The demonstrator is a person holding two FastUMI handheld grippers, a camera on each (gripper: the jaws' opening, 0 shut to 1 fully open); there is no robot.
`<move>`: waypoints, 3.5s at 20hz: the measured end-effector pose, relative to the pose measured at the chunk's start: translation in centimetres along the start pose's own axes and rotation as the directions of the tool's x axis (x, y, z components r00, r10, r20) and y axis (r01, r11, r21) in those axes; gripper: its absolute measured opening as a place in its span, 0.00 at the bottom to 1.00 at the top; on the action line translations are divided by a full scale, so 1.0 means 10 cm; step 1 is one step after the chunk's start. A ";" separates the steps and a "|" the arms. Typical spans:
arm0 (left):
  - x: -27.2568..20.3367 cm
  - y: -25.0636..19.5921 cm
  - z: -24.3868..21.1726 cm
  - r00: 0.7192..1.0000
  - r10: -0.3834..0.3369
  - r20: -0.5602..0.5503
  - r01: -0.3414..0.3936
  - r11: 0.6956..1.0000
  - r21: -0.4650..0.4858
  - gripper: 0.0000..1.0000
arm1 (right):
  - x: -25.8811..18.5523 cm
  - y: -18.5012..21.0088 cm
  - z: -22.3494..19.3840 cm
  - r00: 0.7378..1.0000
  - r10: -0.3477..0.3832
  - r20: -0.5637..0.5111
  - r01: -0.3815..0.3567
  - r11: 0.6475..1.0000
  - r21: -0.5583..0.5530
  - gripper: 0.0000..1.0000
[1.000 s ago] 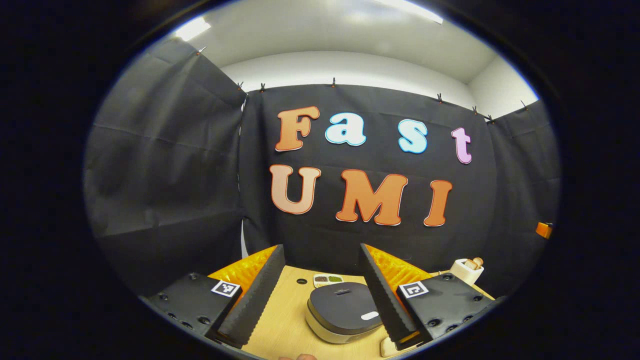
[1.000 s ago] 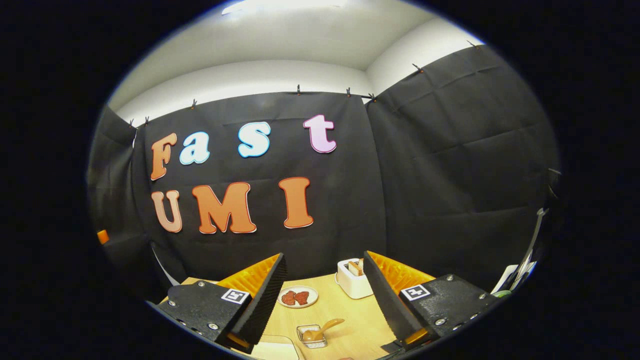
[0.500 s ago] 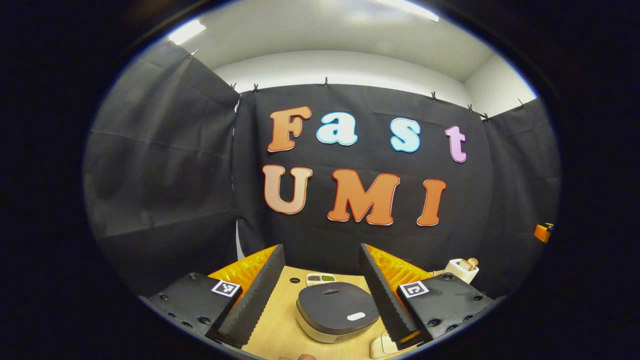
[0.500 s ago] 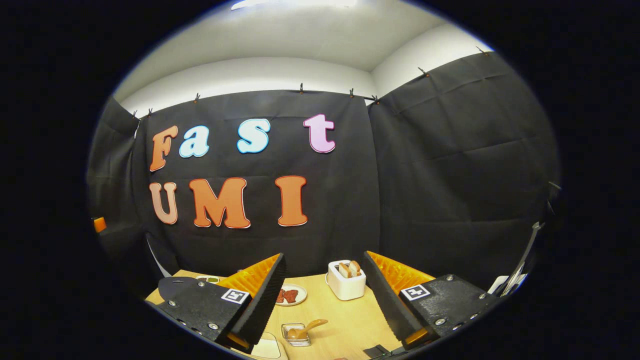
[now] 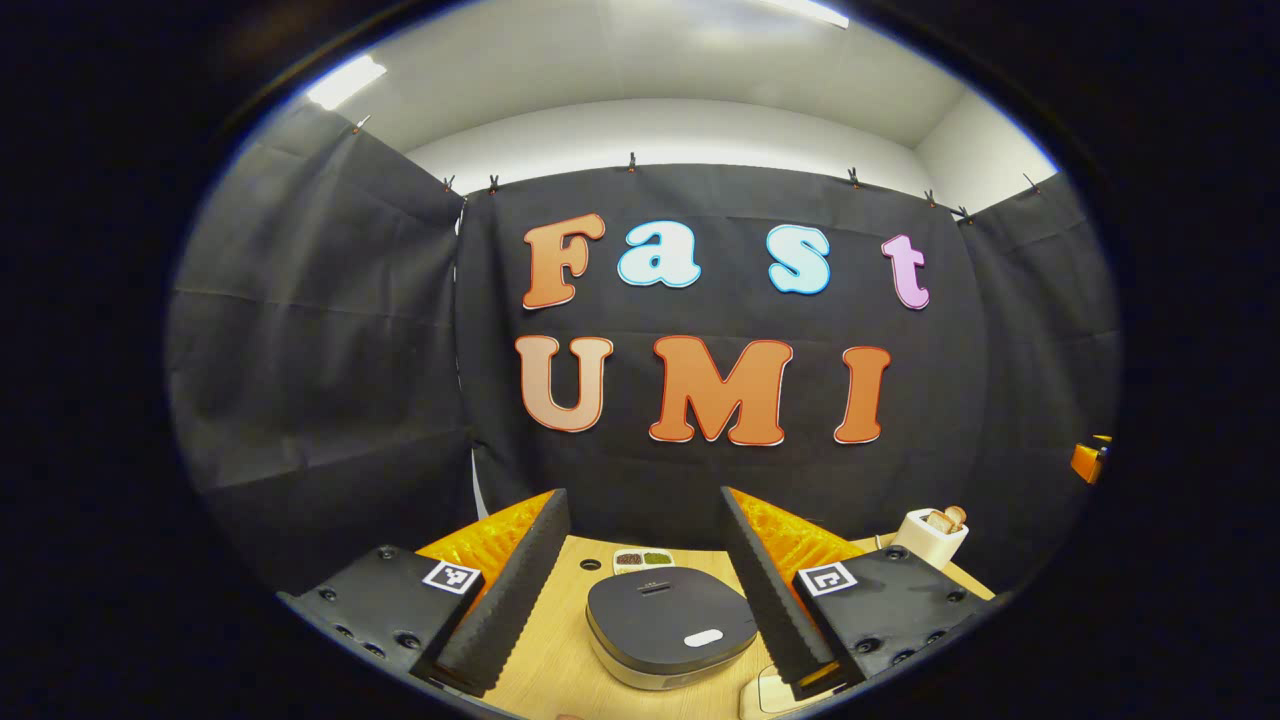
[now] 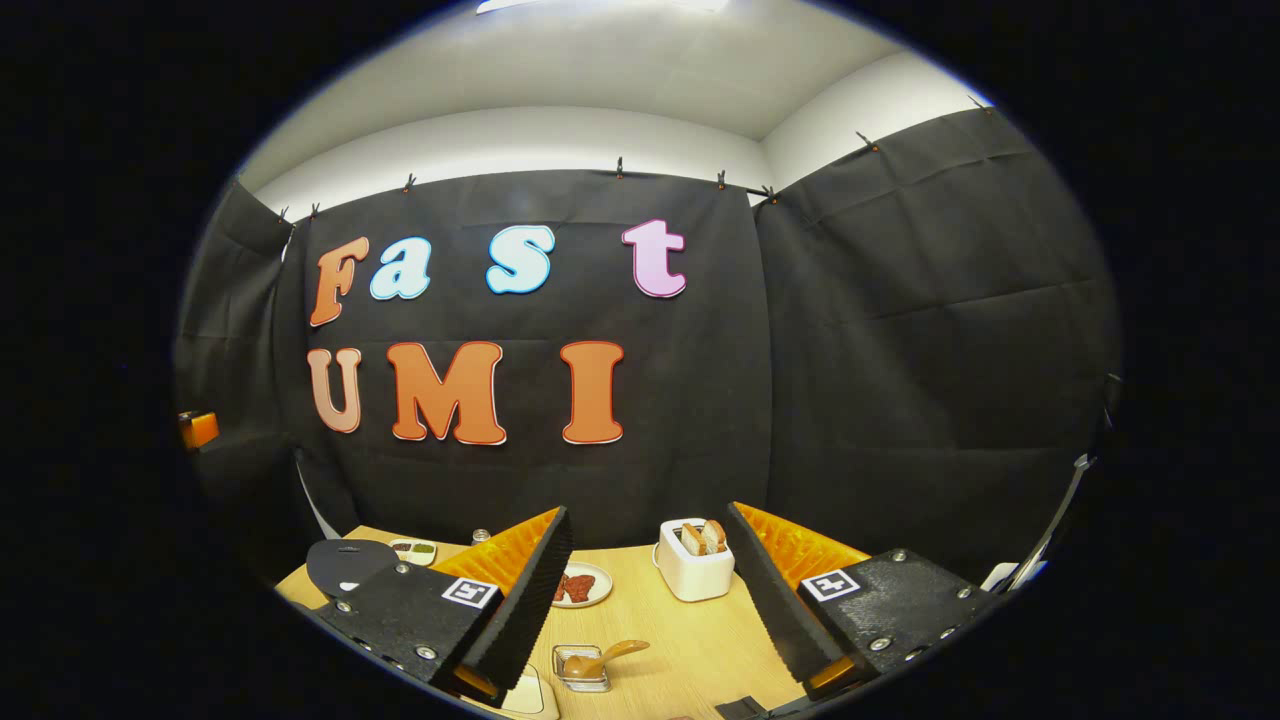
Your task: Close the left gripper, press the button to open the rice cooker; take a wooden spoon from the chopstick holder with the right hand, scoop a spoonful of rice and pour it into the rice cooker, then put the wooden spoon back into the chopstick holder.
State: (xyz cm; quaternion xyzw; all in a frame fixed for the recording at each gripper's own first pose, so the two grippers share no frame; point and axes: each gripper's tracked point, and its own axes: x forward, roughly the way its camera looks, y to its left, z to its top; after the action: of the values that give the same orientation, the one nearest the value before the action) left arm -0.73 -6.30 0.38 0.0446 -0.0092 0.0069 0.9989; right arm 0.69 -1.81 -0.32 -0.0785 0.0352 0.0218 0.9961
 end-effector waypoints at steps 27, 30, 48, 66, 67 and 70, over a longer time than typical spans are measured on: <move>0.77 -0.78 -1.84 0.917 -0.181 -0.356 0.181 0.983 -0.035 0.05 | 0.14 -0.17 -0.38 0.994 -0.054 -0.097 0.051 0.998 -0.034 0.95; 0.85 -0.82 -2.20 0.892 -0.175 -0.417 0.199 0.980 0.016 0.05 | 0.13 -0.24 -0.40 0.992 -0.073 -0.102 0.070 0.997 -0.033 0.95; 0.82 -0.80 -3.17 0.786 -0.136 -0.604 0.163 0.987 -0.010 0.05 | 0.14 -0.23 -0.59 0.987 -0.069 -0.144 0.068 0.998 -0.017 0.95; 0.42 -0.03 -0.70 0.982 0.020 -0.189 -0.017 1.000 0.017 0.05 | 0.20 -0.01 -1.19 0.989 0.050 -0.139 -0.024 0.983 0.183 0.95; 0.36 0.04 -0.66 0.983 0.037 -0.180 -0.034 0.999 0.018 0.05 | 0.24 0.00 -1.28 0.988 0.051 -0.147 -0.022 0.981 0.195 0.95; 0.27 0.23 -0.55 0.986 0.067 -0.153 -0.067 0.998 0.005 0.13 | 0.38 0.01 -1.57 0.983 0.046 -0.179 -0.009 0.980 0.201 0.95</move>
State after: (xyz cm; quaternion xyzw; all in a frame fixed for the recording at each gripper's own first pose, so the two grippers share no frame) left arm 2.08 -3.45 -4.86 0.0437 0.0660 0.0438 0.9959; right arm 3.39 -4.01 -16.11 0.0204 0.1298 0.0248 0.9910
